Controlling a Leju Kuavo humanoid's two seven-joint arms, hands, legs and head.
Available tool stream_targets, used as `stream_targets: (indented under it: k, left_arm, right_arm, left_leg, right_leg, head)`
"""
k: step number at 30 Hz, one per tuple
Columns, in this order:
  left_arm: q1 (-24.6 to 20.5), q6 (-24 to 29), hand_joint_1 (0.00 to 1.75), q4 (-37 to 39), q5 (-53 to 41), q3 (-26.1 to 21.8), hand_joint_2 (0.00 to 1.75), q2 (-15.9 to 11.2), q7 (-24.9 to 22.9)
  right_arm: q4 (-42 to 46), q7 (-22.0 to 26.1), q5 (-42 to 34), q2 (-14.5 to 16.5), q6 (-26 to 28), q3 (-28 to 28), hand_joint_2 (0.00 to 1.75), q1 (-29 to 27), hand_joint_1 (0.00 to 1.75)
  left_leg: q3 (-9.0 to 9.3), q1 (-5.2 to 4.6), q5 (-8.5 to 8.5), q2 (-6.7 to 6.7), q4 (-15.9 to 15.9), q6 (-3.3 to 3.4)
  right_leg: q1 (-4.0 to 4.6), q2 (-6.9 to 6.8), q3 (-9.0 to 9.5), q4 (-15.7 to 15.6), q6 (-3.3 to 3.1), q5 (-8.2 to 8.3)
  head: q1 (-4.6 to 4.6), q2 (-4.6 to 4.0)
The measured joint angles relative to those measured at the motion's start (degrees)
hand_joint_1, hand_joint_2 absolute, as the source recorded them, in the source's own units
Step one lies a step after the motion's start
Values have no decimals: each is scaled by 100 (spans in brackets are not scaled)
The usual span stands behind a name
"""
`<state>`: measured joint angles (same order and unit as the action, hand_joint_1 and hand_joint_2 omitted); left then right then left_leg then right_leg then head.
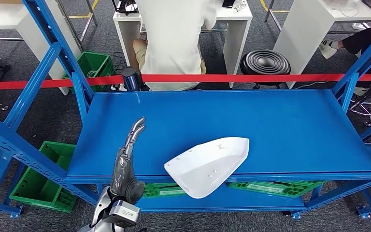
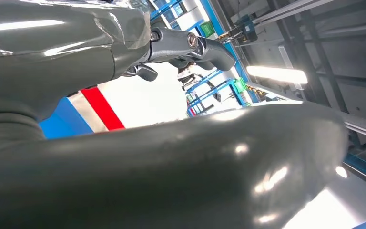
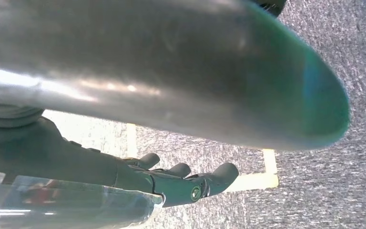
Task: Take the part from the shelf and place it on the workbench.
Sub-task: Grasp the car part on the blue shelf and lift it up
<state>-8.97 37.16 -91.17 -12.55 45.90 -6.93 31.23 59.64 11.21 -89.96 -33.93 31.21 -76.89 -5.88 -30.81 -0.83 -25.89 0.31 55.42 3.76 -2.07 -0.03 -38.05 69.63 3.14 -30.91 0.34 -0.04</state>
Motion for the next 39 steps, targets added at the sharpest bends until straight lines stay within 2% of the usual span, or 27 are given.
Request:
stream_targets:
  k: [1, 2, 3, 4, 5, 7, 8, 10, 12, 13, 14, 15, 16, 18, 19, 21, 23, 24, 26, 28, 29, 30, 32, 33, 34, 37, 39]
  left_arm:
    - [-2, 0, 0, 0, 0, 0, 0, 0, 0]
    - [-4, 0, 0, 0, 0, 0, 0, -1, -1]
    - [-6, 0, 0, -1, -1, 1, 0, -2, -1]
    - [-9, 0, 0, -1, -2, 4, 0, -3, -1]
    - [-10, 0, 0, -2, -3, 9, 0, -5, -1]
    - [-14, 0, 0, -4, -4, 21, 0, -10, -2]
    - [-16, 0, 0, -5, -4, 26, 0, -14, -3]
    - [-17, -3, 0, -7, -4, 39, 0, -26, -13]
    - [-13, -9, 0, -7, -4, 55, 0, -41, -26]
    - [-11, -11, 0, -7, -3, 63, 0, -47, -31]
    - [-11, -12, 0, -7, -3, 70, 0, -53, -33]
    - [-14, -13, 0, -7, -2, 74, 0, -56, -34]
    - [-21, -13, 0, -8, -2, 77, 0, -58, -35]
    - [-49, -14, 0, -14, -2, 79, 0, -62, -35]
    - [-62, -14, 0, -17, -2, 79, 0, -65, -35]
    - [-79, -15, 0, -24, 0, 80, 0, -77, -35]
    - [-93, -17, 0, -33, -2, 83, 0, -83, -36]
    - [-105, -19, 0, -39, -7, 83, 0, -83, -37]
    - [-119, -26, 0, -43, -13, 87, 0, -81, -57]
    - [-119, -32, 0, -44, -31, 98, 0, -84, -98]
    - [-119, -34, 0, -44, -45, 105, 44, -86, -117]
    - [-119, -35, 0, -43, -62, 111, 87, -88, -133]
    - [-119, -35, 0, -43, -98, 123, 175, -93, -157]
    - [-119, -35, 0, -42, -117, 129, 175, -96, -171]
    - [-117, -35, 0, -43, -140, 135, 175, -99, -184]
    - [-108, -35, 0, -43, -184, 155, 175, -115, -208]
    - [-105, -34, 0, -43, -187, 161, 175, -129, -213]
  right_arm:
    - [-3, 0, 0, -1, 1, 1, 0, 4, 0]
    - [-8, 0, -1, 1, 1, 2, 0, 12, 0]
    - [-12, 0, -1, 3, 0, 2, 0, 21, 0]
    - [-15, -1, -1, 7, -1, 2, 0, 27, 0]
    - [-18, -2, -2, 11, -6, 0, 0, 30, 0]
    - [-22, -5, -2, 19, -27, -2, 0, 30, 0]
    - [-28, -7, -2, 23, -42, -2, 0, 33, 0]
    - [-40, -10, -1, 31, -64, -3, 0, 35, 0]
    - [-52, -11, -2, 38, -80, -3, 0, 34, 0]
    - [-58, -13, -2, 41, -84, -3, 0, 33, 0]
    - [-63, -15, -2, 45, -86, -3, 0, 33, 0]
    - [-67, -16, -2, 48, -87, -4, 0, 33, 0]
    - [-69, -17, -2, 52, -87, -4, 0, 35, 0]
    - [-71, -17, -2, 66, -87, -4, 0, 43, 0]
    - [-74, -17, -2, 75, -87, -4, 0, 49, 0]
    - [-83, -17, -1, 91, -90, -4, 0, 63, 0]
    - [-91, -16, -1, 103, -92, -6, 0, 69, 0]
    - [-95, -14, -1, 104, -93, -7, 0, 70, 0]
    - [-107, -4, -2, 97, -95, -9, 0, 70, 0]
    - [-117, 5, -2, 95, -98, -13, 0, 69, 0]
    - [-122, 10, -2, 93, -100, -17, 0, 68, 0]
    - [-130, 13, -2, 92, -103, -22, 0, 68, 0]
    - [-144, 20, -1, 86, -105, -31, 0, 72, 0]
    - [-150, 22, -1, 85, -107, -34, 0, 74, 0]
    - [-152, 27, 0, 86, -109, -36, 0, 76, 0]
    - [-156, 34, -1, 90, -114, -42, 0, 74, 0]
    - [-156, 34, 0, 91, -116, -46, 0, 73, 0]
  left_leg:
    - [-24, 0, -5, 0, 40, -16]
    - [-55, -12, -18, -1, 89, -40]
    - [-87, -22, -30, -2, 135, -66]
    - [-117, -31, -35, -4, 172, -93]
    - [-138, -36, -30, -5, 188, -121]
    - [-171, -16, -43, -13, 231, -176]
    - [-208, -1, -114, -20, 317, -214]
    - [-413, 39, -449, -33, 815, -300]
    - [-715, 82, -826, -35, 1552, -362]
    - [-791, 96, -899, -35, 1768, -374]
    - [-760, 104, -862, -35, 1772, -368]
    - [-614, 104, -725, -36, 1547, -346]
    - [-384, 97, -535, -42, 1156, -301]
    - [18, 64, -289, -53, 424, -191]
    - [107, 40, -240, -56, 239, -148]
    - [96, -3, -200, -49, 157, -90]
    - [106, 11, -95, -35, 25, -26]
    - [104, 22, -32, -26, -43, 12]
    - [47, 22, 58, -10, -99, 44]
    - [-50, 11, 114, -2, -89, 38]
    - [-90, 9, 137, 0, -83, 27]
    - [-126, 12, 155, 1, -69, 11]
    - [-191, 23, 164, 3, 0, -29]
    - [-230, 20, 159, 4, 49, -55]
    - [-261, 12, 148, 2, 106, -84]
    - [-336, 7, 133, -11, 242, -146]
    - [-414, 38, 5, -22, 406, -204]
  right_leg:
    - [-4, -3, 257, -427, 40, 112]
    - [5, -2, 473, -801, 46, 202]
    - [12, 0, 620, -1063, 23, 259]
    - [24, 3, 676, -1181, -22, 278]
    - [43, 8, 664, -1174, -70, 287]
    - [22, 11, 649, -1181, -139, 322]
    - [8, 11, 645, -1186, -169, 338]
    - [-8, 7, 630, -1191, -221, 371]
    - [4, 2, 600, -1186, -246, 400]
    - [10, 2, 585, -1184, -247, 412]
    - [18, 3, 574, -1183, -242, 423]
    - [24, 7, 568, -1183, -240, 434]
    - [31, 11, 566, -1185, -234, 444]
    - [37, 15, 552, -1189, -200, 478]
    - [33, 14, 536, -1191, -168, 499]
    - [23, 8, 510, -1222, -95, 547]
    - [20, 0, 460, -1183, -66, 524]
    - [26, -1, 390, -1050, -81, 429]
    - [32, 0, 119, -432, -149, 59]
    - [25, -1, -106, 222, -146, -235]
    - [17, -2, -93, 304, -105, -256]
    - [5, -3, 32, 172, -45, -197]
    - [-30, -12, 530, -603, 73, 11]
    - [-27, -1, 749, -929, 93, 98]
    - [-25, 9, 879, -1147, 82, 135]
    - [-16, 42, 865, -1180, -51, 125]
    - [-30, 42, 845, -1173, -133, 144]
  head:
    - [1, 0]
    - [2, 0]
    - [-2, 0]
    - [-5, 0]
    - [-9, 0]
    - [-10, 0]
    - [-19, 0]
    - [-33, 0]
    - [-38, 0]
    - [-39, 0]
    - [-39, 0]
    - [-40, 0]
    - [-41, 0]
    - [-36, 0]
    - [-37, 0]
    - [-45, 0]
    - [-34, 0]
    - [-26, 0]
    - [-12, 0]
    - [-7, 0]
    - [-7, 0]
    - [-7, 0]
    - [-7, 0]
    - [-7, 0]
    - [-8, 0]
    - [-18, 0]
    - [-29, 0]
